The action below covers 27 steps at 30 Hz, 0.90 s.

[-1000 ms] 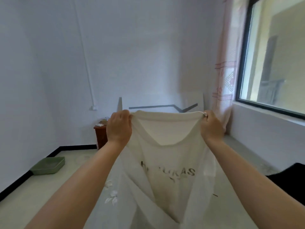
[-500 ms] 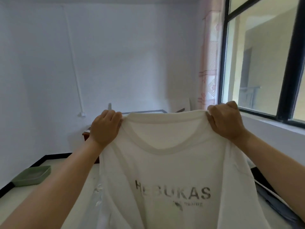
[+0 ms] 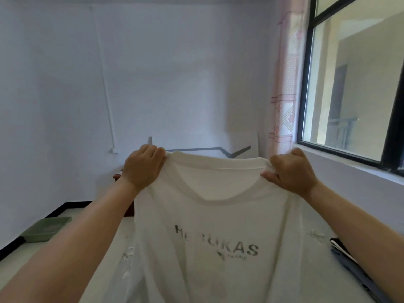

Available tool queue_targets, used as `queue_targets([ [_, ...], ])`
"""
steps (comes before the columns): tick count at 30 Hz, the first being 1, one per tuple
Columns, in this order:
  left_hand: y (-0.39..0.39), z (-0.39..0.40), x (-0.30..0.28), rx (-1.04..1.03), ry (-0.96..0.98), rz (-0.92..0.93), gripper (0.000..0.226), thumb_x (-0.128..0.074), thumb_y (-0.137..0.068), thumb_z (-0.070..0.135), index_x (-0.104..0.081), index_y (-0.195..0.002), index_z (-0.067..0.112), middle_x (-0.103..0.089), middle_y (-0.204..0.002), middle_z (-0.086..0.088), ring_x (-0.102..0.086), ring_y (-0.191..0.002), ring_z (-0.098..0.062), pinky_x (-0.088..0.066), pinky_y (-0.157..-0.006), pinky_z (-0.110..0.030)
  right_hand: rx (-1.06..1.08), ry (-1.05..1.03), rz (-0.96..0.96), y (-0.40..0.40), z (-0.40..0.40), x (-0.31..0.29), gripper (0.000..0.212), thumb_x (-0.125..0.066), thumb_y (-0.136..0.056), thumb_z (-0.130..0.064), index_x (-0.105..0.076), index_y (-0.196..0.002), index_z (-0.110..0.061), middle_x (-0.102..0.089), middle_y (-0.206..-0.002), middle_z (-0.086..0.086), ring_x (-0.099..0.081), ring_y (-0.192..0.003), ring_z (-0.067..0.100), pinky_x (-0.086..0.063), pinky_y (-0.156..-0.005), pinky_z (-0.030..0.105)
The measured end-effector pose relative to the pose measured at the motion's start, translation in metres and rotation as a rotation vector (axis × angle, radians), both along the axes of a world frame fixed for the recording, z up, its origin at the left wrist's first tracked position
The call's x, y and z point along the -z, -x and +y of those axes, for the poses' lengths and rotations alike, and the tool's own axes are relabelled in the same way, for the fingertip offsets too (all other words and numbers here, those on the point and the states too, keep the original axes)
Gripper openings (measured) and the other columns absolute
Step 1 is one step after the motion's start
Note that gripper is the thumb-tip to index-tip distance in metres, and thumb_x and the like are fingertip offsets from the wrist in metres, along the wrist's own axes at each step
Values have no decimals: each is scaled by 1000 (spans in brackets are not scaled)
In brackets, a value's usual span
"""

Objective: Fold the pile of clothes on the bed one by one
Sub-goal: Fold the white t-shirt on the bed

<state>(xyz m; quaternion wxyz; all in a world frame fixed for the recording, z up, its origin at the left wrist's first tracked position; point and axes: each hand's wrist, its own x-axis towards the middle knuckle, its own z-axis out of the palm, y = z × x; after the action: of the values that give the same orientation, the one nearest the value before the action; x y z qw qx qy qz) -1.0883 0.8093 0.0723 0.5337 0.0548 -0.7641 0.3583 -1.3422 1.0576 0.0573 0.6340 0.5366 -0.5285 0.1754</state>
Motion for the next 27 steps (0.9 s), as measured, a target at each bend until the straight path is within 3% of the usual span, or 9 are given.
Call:
queue_targets([
  [7, 30, -11, -21, 22, 9, 42, 36, -16, -100, 26, -37, -77, 9, -53, -52, -11, -53, -42, -24, -34, -34, -20, 29, 94, 25, 31, -18, -22, 70, -17, -98, -44, -53, -55, -2, -51, -40, 10, -49, -31, 23, -22, -57, 33],
  [11, 30, -2, -2, 37, 3, 78, 28, -29, -95, 19, -40, -73, 6, -51, -51, -12, -51, -41, -24, -34, -34, -21, 124, 153, 25, 24, -10, -11, 61, -18, -99, -30, -52, -55, -4, -50, -41, 10, -48, -32, 23, -22, -57, 34],
  [16, 6, 19, 15, 19, 39, 113, 31, -22, -99, 20, -35, -73, 9, -48, -52, -11, -47, -42, -22, -32, -35, -20, 171, 200, 64, 0, 17, -4, 60, -21, -99, -28, -51, -52, -5, -47, -40, 7, -46, -33, 22, -22, -57, 35],
  [27, -31, 22, -48, 62, 155, 212, 25, -29, -97, 18, -39, -75, 9, -50, -53, -9, -47, -42, -21, -32, -35, -22, 141, 208, 168, -35, 34, -72, 62, -21, -101, -29, -50, -51, -6, -44, -41, 8, -44, -33, 23, -23, -58, 34],
])
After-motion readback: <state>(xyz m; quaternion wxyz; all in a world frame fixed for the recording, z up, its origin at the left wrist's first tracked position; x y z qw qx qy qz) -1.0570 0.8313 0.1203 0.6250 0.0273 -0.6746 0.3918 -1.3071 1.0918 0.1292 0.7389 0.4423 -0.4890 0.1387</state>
